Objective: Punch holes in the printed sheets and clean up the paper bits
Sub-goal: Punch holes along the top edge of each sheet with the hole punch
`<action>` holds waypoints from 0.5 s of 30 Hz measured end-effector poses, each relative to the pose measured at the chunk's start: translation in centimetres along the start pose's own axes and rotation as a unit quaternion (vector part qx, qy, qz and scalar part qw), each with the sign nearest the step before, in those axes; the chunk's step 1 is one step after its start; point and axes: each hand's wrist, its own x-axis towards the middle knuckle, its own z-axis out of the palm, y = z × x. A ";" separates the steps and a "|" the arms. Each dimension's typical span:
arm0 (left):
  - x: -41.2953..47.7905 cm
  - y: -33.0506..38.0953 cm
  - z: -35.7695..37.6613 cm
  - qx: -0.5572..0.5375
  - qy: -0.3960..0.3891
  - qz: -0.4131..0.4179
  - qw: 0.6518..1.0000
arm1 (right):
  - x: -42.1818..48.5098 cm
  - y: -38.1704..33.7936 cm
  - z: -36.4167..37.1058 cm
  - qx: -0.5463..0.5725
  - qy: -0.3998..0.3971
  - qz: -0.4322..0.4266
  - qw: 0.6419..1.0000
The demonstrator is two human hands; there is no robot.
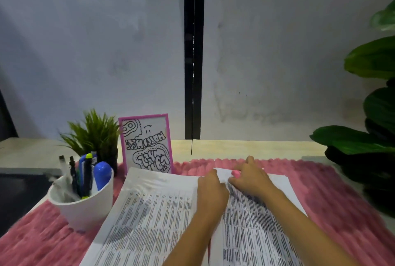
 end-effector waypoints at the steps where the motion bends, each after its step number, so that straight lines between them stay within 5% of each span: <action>1: 0.3 -0.4 0.6 -0.014 0.020 -0.011 1.000 | 0.1 0.3 0.4 0.001 0.004 -0.003 1.000; 15: 1.6 -2.0 1.6 -0.112 0.083 0.025 0.990 | 0.7 1.7 2.6 0.051 0.152 -0.040 0.986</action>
